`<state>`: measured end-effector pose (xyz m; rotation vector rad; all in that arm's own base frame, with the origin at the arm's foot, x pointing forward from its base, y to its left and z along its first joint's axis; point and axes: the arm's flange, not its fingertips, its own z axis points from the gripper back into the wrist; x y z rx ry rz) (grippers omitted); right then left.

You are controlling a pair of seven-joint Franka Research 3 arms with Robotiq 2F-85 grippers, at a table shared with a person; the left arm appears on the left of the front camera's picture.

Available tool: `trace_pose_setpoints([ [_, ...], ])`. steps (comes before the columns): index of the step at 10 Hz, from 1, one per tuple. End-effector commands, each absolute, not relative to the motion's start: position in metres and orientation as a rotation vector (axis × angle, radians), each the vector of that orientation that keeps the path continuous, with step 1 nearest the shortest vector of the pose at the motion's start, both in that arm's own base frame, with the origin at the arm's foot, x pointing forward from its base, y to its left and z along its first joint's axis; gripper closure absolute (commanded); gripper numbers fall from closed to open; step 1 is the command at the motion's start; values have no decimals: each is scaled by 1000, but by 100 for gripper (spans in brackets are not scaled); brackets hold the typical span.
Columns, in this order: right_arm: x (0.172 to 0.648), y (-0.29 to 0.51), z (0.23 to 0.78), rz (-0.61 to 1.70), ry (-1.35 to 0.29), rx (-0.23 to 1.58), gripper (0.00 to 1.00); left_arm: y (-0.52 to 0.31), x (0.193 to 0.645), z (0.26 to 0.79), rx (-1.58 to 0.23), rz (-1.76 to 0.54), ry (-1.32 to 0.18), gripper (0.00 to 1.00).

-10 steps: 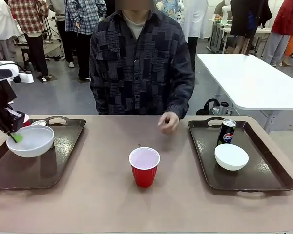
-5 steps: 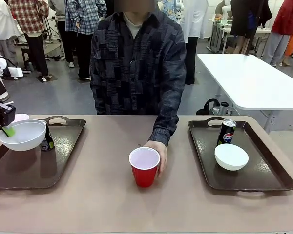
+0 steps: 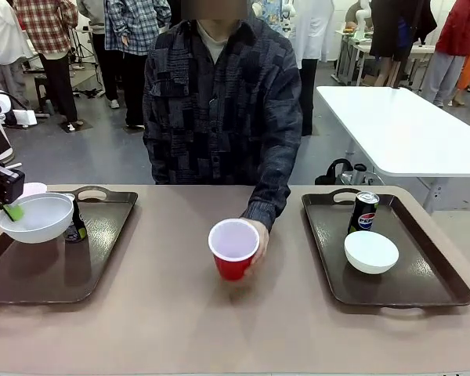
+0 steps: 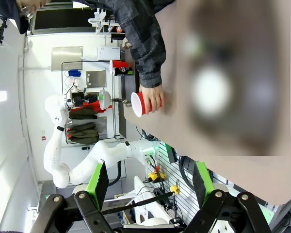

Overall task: Prepare tableware on both trays.
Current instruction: Pick up a Picnic Bowl from the table and place it on a Handle tray.

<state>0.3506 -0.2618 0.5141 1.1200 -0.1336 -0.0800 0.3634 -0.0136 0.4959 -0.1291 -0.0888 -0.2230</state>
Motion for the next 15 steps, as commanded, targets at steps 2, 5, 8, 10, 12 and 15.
trace_pose_setpoints([
  [2, 349, -261, 515, -88, -131, 1114, 9, -14, 363, 496, -129, -223, -89, 96],
  [5, 349, -261, 515, -88, -131, 1114, 9, -1, 357, 461, -69, -286, -106, 96],
  [8, 349, -261, 515, -88, -131, 1114, 9, 11, 358, 419, -50, -245, -70, 96],
  [10, 349, -261, 515, -88, -131, 1114, 9, 17, 357, 398, -61, -215, -76, 96],
  [12, 349, -261, 515, -88, -131, 1114, 9, 18, 361, 380, -82, -186, -125, 96],
  [15, 349, -261, 515, -88, -131, 1114, 9, 16, 373, 359, -67, -143, -142, 96],
])
